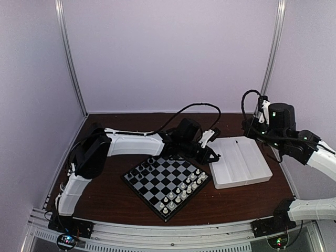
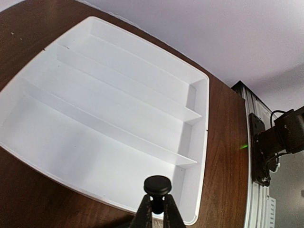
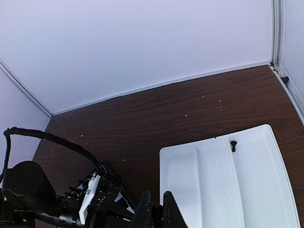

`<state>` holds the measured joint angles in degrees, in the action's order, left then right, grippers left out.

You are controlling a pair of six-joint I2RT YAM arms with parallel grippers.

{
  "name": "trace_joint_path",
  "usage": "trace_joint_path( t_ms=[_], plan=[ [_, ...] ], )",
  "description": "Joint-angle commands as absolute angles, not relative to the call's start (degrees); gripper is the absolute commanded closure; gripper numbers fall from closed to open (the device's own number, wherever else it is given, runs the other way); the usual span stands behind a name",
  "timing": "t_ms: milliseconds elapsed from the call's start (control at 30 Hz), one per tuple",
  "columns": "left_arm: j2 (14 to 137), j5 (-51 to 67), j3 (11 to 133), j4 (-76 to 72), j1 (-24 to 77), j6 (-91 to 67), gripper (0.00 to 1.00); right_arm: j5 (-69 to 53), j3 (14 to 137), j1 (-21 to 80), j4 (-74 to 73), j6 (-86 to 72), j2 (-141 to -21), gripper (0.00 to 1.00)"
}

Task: Set up the chess pieces on the board
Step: Place the chess piece on the chessboard.

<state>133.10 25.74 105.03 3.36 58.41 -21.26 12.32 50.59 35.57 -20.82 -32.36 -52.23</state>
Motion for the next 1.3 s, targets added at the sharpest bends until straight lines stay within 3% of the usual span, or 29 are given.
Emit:
trace_joint_path(
  t_ms=[0,333,833,1267],
  plan=[
    [136.8,29.8,111.3,5.0,58.8,-24.8,1.0,16.2,48.1,35.3,-23.9,-29.8,-50.9,1.0],
    [138.2,28.8,116.5,16.2,59.0,-21.6,1.0,16.2,45.6,35.3,-21.8,-26.0,-49.0,1.0],
    [111.6,5.3,91.0,42.2,58.8,-12.7,1.0,12.1,42.3,35.3,-15.7,-26.3,-51.3,1.0],
    [112.0,1.1,96.9,76.5,58.7,-11.9,1.0,8.9,41.2,35.3,-11.3,-27.5,-54.2,1.0]
  ],
)
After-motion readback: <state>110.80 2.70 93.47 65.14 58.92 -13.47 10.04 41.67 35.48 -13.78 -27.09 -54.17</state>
